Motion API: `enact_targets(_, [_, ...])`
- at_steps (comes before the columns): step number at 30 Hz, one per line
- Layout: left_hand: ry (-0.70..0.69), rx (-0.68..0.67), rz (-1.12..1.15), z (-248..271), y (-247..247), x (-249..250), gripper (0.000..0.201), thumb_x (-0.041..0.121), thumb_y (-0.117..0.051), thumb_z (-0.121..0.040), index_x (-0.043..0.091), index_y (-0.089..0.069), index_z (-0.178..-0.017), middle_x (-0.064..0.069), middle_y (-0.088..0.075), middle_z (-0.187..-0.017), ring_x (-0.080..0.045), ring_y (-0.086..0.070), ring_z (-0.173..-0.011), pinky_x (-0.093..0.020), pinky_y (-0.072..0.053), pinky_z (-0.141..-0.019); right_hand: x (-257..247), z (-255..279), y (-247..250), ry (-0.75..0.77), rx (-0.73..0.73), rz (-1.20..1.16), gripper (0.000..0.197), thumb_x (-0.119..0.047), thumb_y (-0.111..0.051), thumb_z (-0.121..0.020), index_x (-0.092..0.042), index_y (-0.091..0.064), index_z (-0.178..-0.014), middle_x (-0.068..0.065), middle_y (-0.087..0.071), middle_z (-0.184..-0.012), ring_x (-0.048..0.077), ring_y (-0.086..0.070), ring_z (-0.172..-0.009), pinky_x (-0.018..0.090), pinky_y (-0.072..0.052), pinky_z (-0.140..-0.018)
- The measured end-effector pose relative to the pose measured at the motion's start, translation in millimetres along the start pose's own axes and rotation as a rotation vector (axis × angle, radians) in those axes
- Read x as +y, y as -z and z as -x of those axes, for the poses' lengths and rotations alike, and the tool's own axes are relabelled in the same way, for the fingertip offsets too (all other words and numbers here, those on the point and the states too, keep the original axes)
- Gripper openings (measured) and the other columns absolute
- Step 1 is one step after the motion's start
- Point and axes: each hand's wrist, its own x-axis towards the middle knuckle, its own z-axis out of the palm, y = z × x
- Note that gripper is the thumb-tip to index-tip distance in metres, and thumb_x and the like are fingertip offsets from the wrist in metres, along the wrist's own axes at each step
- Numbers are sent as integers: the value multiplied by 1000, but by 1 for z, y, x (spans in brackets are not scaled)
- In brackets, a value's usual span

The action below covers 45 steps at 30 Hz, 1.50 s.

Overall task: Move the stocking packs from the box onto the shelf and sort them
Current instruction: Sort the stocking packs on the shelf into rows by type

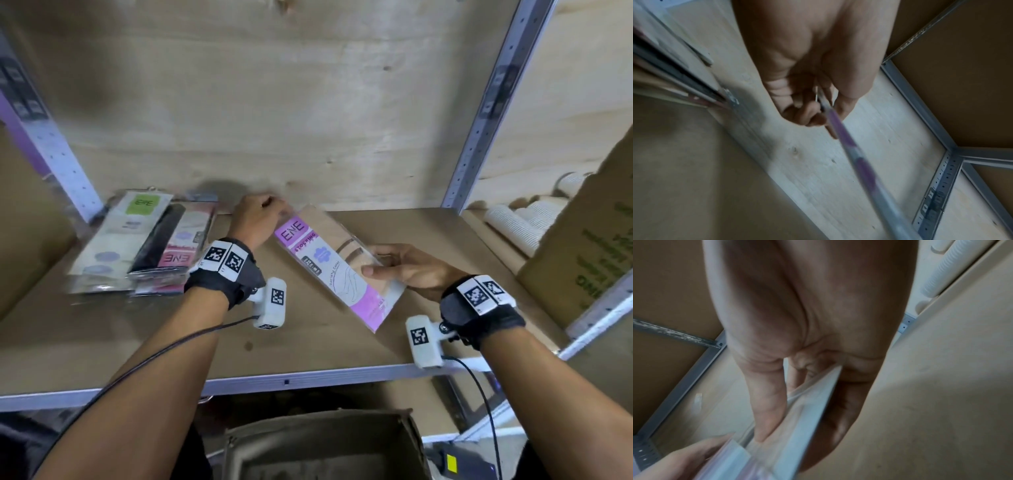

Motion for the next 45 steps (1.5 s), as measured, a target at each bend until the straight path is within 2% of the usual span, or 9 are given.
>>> enact_targets(3, [6,-64,-111,-6,8,-5,25,20,-52,-100,14,-71,-85,6,-64,-70,-15,-62,-70,-26,-45,-64,-1,-9,-5,-16,-49,14,37,-1,-65,-91,-4,-63,-128,17,-71,-118,24,-72,-100,30,-59,-84])
enact_targets(6, [-38,-73,-235,-6,13,-13,40,35,-51,-102,6,-67,-80,-7,-66,-72,-22,-61,-67,-26,-40,-58,-1,-15,-5,-34,-102,68,39,-1,-64,-93,-3,-60,-131,16,-70,-121,28,-69,-109,34,-55,-94])
enact_targets(12, [-7,-65,-240,-2,17,-28,58,59,-46,-98,14,-62,-65,6,-50,-36,-1,-44,-31,-20,-35,-47,2,-20,3,-73,-155,128,37,-3,-62,-94,-3,-59,-130,15,-69,-122,26,-68,-110,32,-54,-96])
enact_targets(21, [227,-217,309,9,1,-23,49,63,-59,-88,21,-58,-64,7,-40,-44,-11,-38,-36,-20,-32,-41,3,-6,13,-59,-109,118,38,4,-61,-93,4,-57,-130,17,-67,-123,16,-68,-102,27,-53,-94])
enact_targets(27, [273,-225,468,14,-24,-15,31,51,-57,-96,21,-60,-85,6,-69,-58,-2,-65,-51,-18,-53,-51,5,9,22,-57,-18,162,28,-3,-67,-91,0,-64,-119,13,-72,-107,16,-67,-89,20,-53,-78])
enact_targets(32, [251,-210,339,9,-36,-27,58,60,-55,-94,21,-66,-52,3,-45,-42,-12,-40,-33,-20,-28,-37,8,22,33,-98,15,172,33,-6,-70,-89,2,-63,-120,25,-67,-120,25,-66,-99,38,-50,-93])
enact_targets(36, [283,-159,367,6,-43,-40,60,70,-46,-92,21,-79,-86,6,-69,-58,-5,-53,-41,-16,-41,-41,9,32,38,-114,78,127,29,-5,-65,-92,5,-61,-119,21,-69,-113,24,-67,-94,29,-54,-83])
enact_targets(40, [403,-284,541,11,-50,-45,74,75,-41,-90,9,-65,-112,-10,-79,-97,-22,-77,-86,-24,-61,-64,9,33,36,-92,226,-12,27,-4,-58,-97,12,-55,-118,23,-63,-108,30,-60,-92,34,-49,-79])
enact_targets(45, [493,-537,431,33,-77,-27,69,55,-73,-80,6,-55,-125,-19,-73,-112,-29,-76,-95,-30,-63,-75,6,22,25,-77,341,-177,4,-10,-60,-97,-7,-59,-100,11,-68,-94,20,-68,-72,28,-55,-59])
